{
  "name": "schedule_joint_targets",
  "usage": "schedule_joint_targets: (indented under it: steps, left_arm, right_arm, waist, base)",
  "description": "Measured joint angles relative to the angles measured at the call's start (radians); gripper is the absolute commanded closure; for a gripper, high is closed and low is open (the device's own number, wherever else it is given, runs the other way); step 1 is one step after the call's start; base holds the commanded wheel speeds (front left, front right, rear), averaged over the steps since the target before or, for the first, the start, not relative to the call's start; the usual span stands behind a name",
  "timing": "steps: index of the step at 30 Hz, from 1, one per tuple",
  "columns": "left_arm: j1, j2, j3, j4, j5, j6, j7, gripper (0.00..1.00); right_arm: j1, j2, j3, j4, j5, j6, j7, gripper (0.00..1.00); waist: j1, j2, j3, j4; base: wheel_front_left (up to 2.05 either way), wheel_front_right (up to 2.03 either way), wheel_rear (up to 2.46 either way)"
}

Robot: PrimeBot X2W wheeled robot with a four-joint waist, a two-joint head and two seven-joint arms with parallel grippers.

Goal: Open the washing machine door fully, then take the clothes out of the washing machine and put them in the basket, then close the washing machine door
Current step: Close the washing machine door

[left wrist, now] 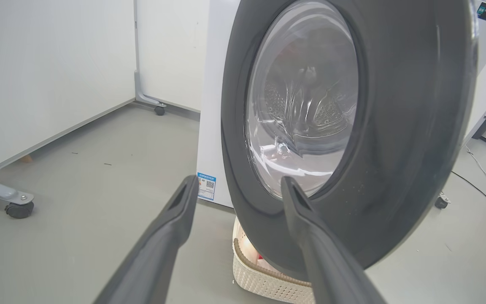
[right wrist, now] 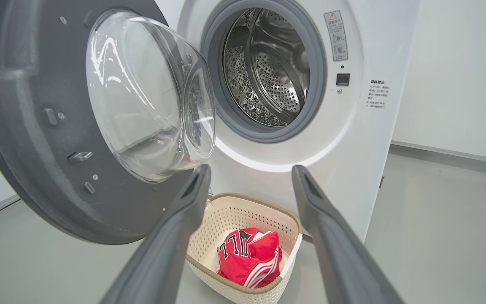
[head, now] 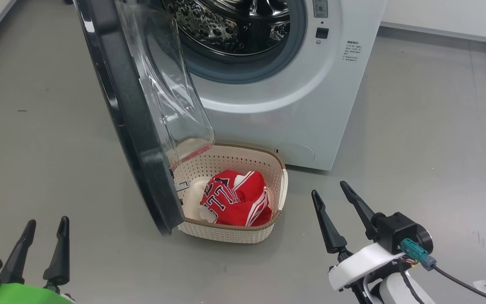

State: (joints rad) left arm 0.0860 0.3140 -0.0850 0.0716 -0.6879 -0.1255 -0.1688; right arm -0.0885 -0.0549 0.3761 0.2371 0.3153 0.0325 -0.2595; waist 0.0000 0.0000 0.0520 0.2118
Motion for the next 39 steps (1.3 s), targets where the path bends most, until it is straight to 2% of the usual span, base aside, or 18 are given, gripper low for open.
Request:
schedule_joint_targets:
  steps: [9, 10, 11, 12, 18, 26, 31, 34, 36, 39]
  left_arm:
    - [0.000, 0.016, -0.015, 0.014, -0.006, 0.000, -0.010, 0.00]
    - [0.000, 0.017, -0.018, 0.015, -0.007, 0.000, -0.010, 0.44]
    - [0.000, 0.017, -0.020, 0.016, -0.008, 0.000, -0.010, 0.83]
    - [0.000, 0.017, -0.021, 0.017, -0.010, 0.000, -0.010, 1.00]
    - [-0.001, 0.023, -0.034, 0.017, -0.021, 0.000, -0.010, 1.00]
    - [-0.016, 0.046, -0.047, -0.002, -0.096, 0.000, 0.014, 1.00]
    - [-0.054, 0.033, -0.034, -0.014, -0.284, 0.000, 0.103, 1.00]
    - [-0.068, -0.008, 0.011, -0.009, -0.420, 0.000, 0.155, 1.00]
    - [-0.078, -0.054, 0.051, 0.001, -0.550, 0.000, 0.190, 1.00]
    - [-0.097, -0.113, 0.073, 0.013, -0.684, 0.000, 0.247, 1.00]
  right_arm:
    - [0.000, 0.000, 0.001, -0.001, 0.000, 0.000, 0.000, 0.00]
    - [0.000, 0.000, 0.001, -0.001, 0.000, 0.000, 0.000, 0.00]
    - [0.000, 0.000, 0.002, -0.001, 0.000, 0.000, 0.000, 0.00]
    - [0.000, 0.000, 0.003, -0.001, 0.000, 0.000, 0.000, 0.00]
    - [0.000, 0.000, 0.010, -0.001, 0.000, 0.000, 0.000, 0.00]
    - [0.000, 0.000, 0.015, 0.000, 0.000, 0.000, 0.000, 0.00]
    - [0.000, 0.000, 0.019, 0.001, 0.002, 0.000, 0.000, 0.00]
    - [0.000, 0.000, 0.022, 0.000, 0.003, 0.000, 0.000, 0.00]
    - [0.000, 0.000, 0.025, 0.000, 0.009, 0.000, 0.000, 0.00]
    - [-0.001, 0.000, 0.027, 0.000, 0.009, 0.000, 0.000, 0.00]
  waist:
    - [0.0000, 0.0000, 0.003, 0.000]
    - [0.0000, 0.0000, 0.003, 0.000]
    - [0.0000, 0.0000, 0.003, 0.000]
    - [0.0000, 0.0000, 0.003, 0.000]
    - [0.0000, 0.0000, 0.002, 0.002]
    - [0.0000, 0.0000, 0.000, 0.003]
    - [0.0000, 0.0000, -0.001, 0.001]
    - [0.0000, 0.0000, 0.001, -0.002]
    - [0.0000, 0.0000, 0.004, -0.006]
    - [0.0000, 0.0000, 0.010, -0.013]
  base:
    - [0.00, 0.00, 0.00]
    - [0.00, 0.00, 0.00]
    - [0.00, 0.00, 0.00]
    - [0.00, 0.00, 0.00]
    - [0.00, 0.00, 0.00]
    - [0.00, 0.00, 0.00]
    - [0.00, 0.00, 0.00]
    - [0.00, 0.00, 0.00]
    - [0.00, 0.00, 0.00]
    - [0.00, 0.00, 0.00]
